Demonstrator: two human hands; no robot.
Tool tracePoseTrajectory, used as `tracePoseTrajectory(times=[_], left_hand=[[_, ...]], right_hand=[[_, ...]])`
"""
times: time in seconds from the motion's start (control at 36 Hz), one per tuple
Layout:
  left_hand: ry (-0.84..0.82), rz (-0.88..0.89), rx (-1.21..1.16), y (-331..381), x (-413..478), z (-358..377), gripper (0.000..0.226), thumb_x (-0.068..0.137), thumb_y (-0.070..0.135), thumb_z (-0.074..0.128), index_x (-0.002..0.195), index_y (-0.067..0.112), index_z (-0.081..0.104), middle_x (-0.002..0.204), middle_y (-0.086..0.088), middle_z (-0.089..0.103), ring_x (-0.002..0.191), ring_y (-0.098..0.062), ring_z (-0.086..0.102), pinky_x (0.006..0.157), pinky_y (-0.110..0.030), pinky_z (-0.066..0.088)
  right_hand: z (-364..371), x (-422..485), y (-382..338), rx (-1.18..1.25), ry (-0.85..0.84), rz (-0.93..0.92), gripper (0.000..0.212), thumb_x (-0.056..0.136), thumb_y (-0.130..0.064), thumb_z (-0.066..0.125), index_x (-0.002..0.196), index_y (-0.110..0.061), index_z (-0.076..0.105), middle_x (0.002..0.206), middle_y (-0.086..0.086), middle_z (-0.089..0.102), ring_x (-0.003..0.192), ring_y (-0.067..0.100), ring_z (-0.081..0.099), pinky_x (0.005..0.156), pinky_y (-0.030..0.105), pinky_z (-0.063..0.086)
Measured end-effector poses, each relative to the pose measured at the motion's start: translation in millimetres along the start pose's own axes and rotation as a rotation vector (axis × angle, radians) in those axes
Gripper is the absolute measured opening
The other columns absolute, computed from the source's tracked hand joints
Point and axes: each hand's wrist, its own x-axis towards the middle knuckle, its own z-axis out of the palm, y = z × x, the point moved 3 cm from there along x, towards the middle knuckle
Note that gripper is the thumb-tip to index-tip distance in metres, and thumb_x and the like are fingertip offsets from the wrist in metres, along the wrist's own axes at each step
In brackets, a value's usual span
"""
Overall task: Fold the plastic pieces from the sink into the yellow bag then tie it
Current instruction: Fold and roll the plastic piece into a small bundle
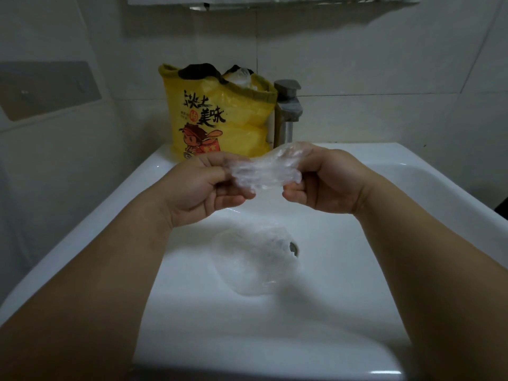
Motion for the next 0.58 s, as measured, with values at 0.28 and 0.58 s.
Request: tracePoseTrajectory(times=[0.28,0.58], left_hand=[[0.035,0.036,0.072,2.4,-0.5,1.0,0.05,0.088,-0.01,0.048,0.049,0.015,0.069,0.052,-0.008,0.062,0.046,-0.012,0.064,0.042,-0.019,0.052],[0.244,0.132,0.381,1.1,0.6,-0.4,0.038,0.092,0.024,0.061,0.057,0.011,0.07,0.06,-0.001,0.066,0.057,-0.012,0.066,0.052,-0.022,0.054]], right_hand=[[-2.8,-2.4,-0.1,-0.064,-0.003,0.038,0.035,0.089,0.013,0.03,0.086,-0.003,0.061,0.06,0.013,0.06,0.05,0.019,0.06,0.052,0.027,0.057],[0.2,6.0,1.3,-0.493,0.297,-0.112,0.039,0.085,-0.028,0.068,0.086,0.011,0.063,0.094,0.024,0.063,0.078,0.027,0.064,0.059,0.024,0.056]])
